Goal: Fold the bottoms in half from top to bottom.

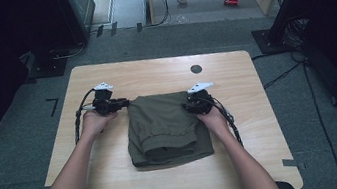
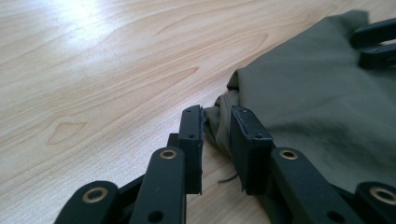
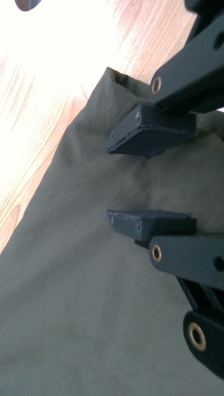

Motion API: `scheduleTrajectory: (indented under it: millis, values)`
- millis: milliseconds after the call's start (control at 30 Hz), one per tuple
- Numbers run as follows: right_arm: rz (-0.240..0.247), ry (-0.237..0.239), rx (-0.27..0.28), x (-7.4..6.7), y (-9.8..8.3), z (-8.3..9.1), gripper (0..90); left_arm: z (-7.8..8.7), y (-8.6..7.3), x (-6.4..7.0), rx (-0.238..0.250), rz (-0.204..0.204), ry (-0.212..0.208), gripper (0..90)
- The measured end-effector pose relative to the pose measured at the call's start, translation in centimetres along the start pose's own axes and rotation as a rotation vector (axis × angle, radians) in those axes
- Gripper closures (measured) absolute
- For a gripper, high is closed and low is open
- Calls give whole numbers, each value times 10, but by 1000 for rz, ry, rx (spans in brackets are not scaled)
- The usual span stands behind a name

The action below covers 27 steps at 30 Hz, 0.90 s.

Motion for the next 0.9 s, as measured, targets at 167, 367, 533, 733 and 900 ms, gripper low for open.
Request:
scheduleTrajectory:
  millis: [167, 367, 533, 733, 900]
  values:
    - [-53, 32, 9, 0, 3, 4, 566, 9, 4, 4, 22, -10, -34, 667]
    - [-96, 80, 5, 0, 5, 14, 523, 16, 6, 15, 32, -41, -63, 618]
    - [-88, 92, 2, -4, 4, 22, 489, 21, 4, 24, 22, -43, -85, 577]
    - [-91, 115, -6, -8, 4, 32, 467, 30, 4, 40, 39, -78, -94, 560]
    - [-87, 127, 1, -15, 0, 43, 470, 36, 1, 52, 35, -90, -99, 565]
Point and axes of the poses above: each handheld gripper's, and its own axes: z roughly backward along the jaws, y roughly out of its top, x roughly to its right, the point moved 1 cm from there along -z, roughly forward along the jaws, and after that the axes turned 11 degrees about -z, right-handed, at the moved point
